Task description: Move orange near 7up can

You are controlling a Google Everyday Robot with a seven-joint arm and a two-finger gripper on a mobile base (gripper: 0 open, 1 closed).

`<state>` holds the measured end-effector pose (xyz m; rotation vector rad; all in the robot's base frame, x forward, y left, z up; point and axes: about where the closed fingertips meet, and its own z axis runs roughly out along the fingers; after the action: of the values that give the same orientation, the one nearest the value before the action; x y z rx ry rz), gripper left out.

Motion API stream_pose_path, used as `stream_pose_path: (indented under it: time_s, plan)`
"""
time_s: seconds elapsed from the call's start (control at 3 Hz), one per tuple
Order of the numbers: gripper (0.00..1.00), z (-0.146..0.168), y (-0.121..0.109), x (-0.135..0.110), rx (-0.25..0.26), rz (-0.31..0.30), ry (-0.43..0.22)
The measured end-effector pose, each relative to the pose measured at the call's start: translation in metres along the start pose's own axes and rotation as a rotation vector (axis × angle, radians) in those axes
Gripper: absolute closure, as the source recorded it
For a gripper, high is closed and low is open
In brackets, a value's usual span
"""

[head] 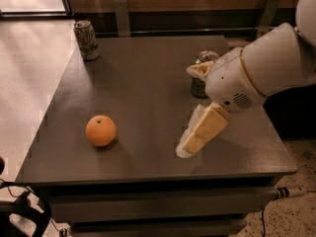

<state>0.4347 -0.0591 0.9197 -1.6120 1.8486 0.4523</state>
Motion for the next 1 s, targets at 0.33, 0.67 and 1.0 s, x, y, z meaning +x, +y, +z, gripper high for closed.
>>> stream_pose_path:
  time_s: [0.33,0.67,1.0]
  plan:
    - [0.00,0.035,0.001,-0.026,-0.023,0.014,-0.093]
    - [0.00,0.050,-0.005,-0.045,-0.005,0.031,-0.158]
    - [0.00,0.060,-0.003,-0.052,-0.014,0.020,-0.159]
